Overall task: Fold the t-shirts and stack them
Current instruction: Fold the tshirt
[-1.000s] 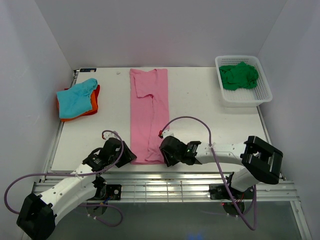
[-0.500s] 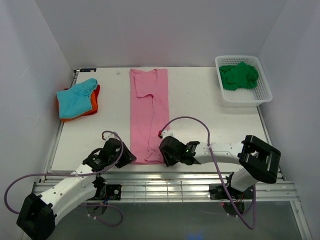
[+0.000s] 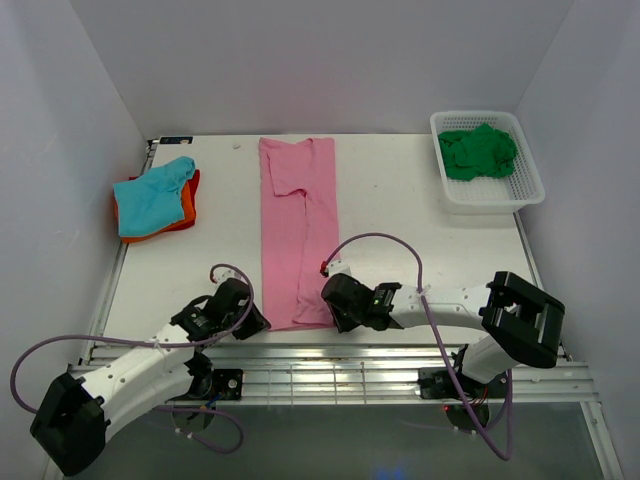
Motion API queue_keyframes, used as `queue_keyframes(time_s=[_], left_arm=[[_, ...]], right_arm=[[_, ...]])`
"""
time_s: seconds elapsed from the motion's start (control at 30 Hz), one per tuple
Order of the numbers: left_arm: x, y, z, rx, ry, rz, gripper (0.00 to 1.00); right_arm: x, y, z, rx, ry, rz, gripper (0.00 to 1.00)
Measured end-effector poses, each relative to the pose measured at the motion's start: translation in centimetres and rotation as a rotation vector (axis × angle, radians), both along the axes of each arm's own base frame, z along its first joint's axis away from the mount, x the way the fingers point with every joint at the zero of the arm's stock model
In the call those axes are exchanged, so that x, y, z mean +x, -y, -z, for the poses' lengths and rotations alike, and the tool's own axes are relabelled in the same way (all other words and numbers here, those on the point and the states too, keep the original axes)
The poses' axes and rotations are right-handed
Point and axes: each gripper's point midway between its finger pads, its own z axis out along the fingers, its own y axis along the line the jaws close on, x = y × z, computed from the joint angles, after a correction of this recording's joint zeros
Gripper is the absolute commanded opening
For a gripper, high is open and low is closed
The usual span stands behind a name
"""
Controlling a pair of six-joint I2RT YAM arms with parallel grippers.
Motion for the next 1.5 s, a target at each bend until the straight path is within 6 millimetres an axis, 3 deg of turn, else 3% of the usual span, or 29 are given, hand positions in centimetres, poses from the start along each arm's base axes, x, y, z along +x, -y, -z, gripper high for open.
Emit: queue_keyframes(time_s=[0.13,0.37,0.8,1.13,1.27,1.5], left_arm=[[-0.2,0.1,0.0,0.006,-0.002,0.0,0.0],[-0.2,0.1,0.0,0.012,0.003,0.001,0.0],[-0.6,0.9,-0.4,-0.002,0.023,0.053,0.0],[-4.1,2.9,-0.2,0.011,-0.001,0.162,0.0],[-4.3,4.1,-1.8,0.073,0.046,0.203,0.0],[0.4,7.1,-7.1,0.149,0.251,0.134,0.0]], right_arm=[[0.0,0.0,0.0,0.004,-0.002,0.004,0.19],[0.0,-0.2,0.0,0.007,-0.001,0.005,0.08],[-0.1,0.0,0.0,0.023,0.001,0.004,0.08],[-2.9,2.0,-0.5,-0.015,-0.031,-0.018,0.08],[-3.5,2.7,-1.5,-0.029,-0.014,-0.017,0.08],[-1.3,1.5,-5.7,0.017,0.101,0.023,0.08]])
